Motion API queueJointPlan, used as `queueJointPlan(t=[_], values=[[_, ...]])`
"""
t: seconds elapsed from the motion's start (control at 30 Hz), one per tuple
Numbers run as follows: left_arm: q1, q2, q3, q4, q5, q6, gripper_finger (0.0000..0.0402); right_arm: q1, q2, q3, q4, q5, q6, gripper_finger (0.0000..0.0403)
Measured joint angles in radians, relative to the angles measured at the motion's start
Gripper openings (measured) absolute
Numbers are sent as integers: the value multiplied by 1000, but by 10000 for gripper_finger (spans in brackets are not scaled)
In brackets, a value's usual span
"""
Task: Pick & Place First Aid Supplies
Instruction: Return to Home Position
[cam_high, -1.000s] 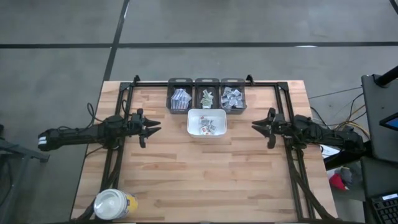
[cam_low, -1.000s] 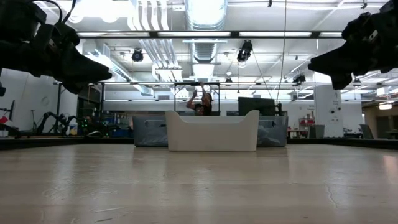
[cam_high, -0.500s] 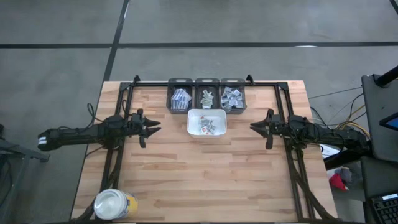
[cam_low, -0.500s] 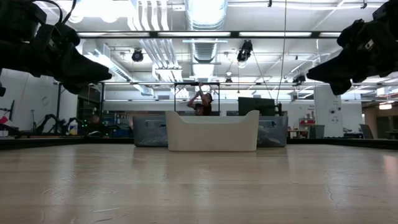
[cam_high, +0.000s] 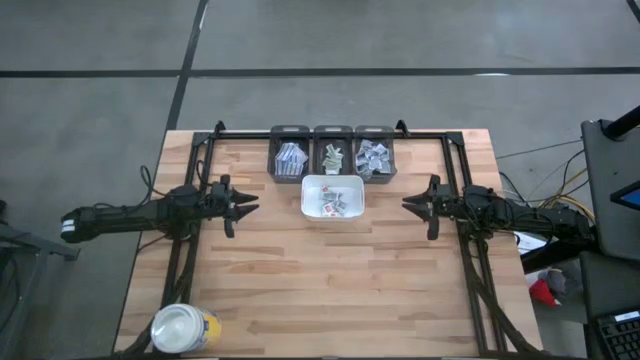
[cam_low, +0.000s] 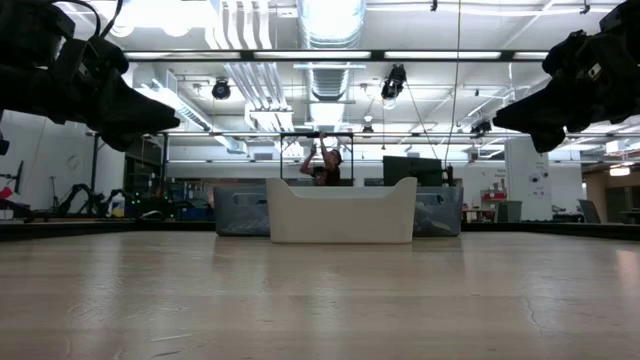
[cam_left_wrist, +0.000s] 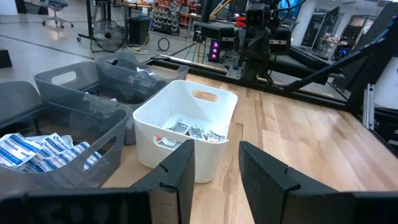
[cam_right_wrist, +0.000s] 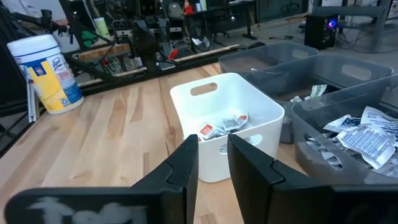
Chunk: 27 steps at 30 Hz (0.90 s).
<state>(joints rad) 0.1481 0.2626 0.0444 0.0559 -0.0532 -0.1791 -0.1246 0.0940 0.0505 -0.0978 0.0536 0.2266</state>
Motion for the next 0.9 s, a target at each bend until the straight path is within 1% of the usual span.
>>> queueJointPlan(t=[0.23, 0.7, 0.9], values=[[0, 0, 0, 0, 0, 0, 119, 0, 0, 0, 0, 0, 1, 88], [0, 0, 0, 0, 0, 0, 120, 0, 0, 1, 0, 0, 1, 63], [0, 0, 0, 0, 0, 0, 120, 0, 0, 1, 0, 0, 0, 70]])
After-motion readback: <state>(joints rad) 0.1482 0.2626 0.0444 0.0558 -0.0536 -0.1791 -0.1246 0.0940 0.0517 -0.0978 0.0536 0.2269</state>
